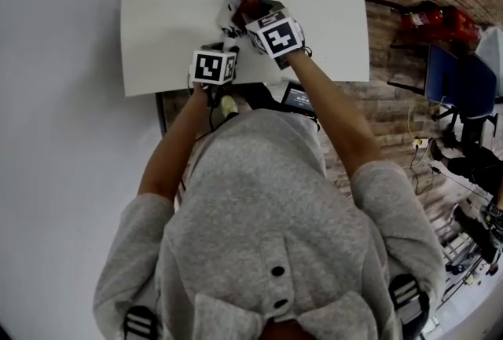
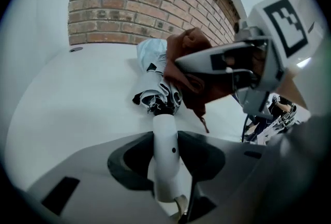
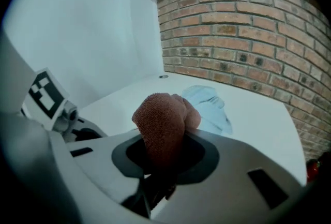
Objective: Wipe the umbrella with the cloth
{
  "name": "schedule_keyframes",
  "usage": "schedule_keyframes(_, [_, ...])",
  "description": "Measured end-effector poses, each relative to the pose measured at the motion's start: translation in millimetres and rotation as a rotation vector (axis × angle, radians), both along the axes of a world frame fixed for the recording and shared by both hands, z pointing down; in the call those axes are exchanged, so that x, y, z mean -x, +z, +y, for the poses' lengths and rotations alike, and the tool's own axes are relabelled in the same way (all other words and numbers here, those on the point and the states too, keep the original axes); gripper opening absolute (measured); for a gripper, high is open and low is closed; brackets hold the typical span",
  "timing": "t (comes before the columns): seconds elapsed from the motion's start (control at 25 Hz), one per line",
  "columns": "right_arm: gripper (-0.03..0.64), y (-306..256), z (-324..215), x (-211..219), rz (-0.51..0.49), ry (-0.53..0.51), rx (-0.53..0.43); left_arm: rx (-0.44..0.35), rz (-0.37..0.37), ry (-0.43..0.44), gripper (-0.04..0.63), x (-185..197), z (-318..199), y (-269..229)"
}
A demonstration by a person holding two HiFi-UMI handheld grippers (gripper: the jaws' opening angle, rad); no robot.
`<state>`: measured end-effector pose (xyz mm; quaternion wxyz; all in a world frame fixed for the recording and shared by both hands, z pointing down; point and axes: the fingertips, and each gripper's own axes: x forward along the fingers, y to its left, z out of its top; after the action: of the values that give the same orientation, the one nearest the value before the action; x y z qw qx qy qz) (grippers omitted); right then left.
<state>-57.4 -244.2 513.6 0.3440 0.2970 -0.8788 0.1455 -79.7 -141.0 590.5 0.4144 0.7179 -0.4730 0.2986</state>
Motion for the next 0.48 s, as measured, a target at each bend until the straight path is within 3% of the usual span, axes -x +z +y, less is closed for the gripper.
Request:
schedule_keyframes(0.12, [0.098, -11.9, 34.0, 0.0, -0.05, -0.054, -0.004, -0.066, -0.05, 0.009, 0.164, 1.9, 1.4, -5.5])
schedule_keyframes(0.24, [0.1, -41.2, 51.1, -18.8, -0.089, -0.035, -0.055, -0.241, -0.113, 0.029, 0.179, 3.4, 0.3, -38.0])
schedule_keyframes(0.48, [0.099, -122.3, 86.8, -69.8, -0.204, 0.054, -0.216, -0.533, -0.033, -0.065, 0.18, 20.6, 19.4, -126.2])
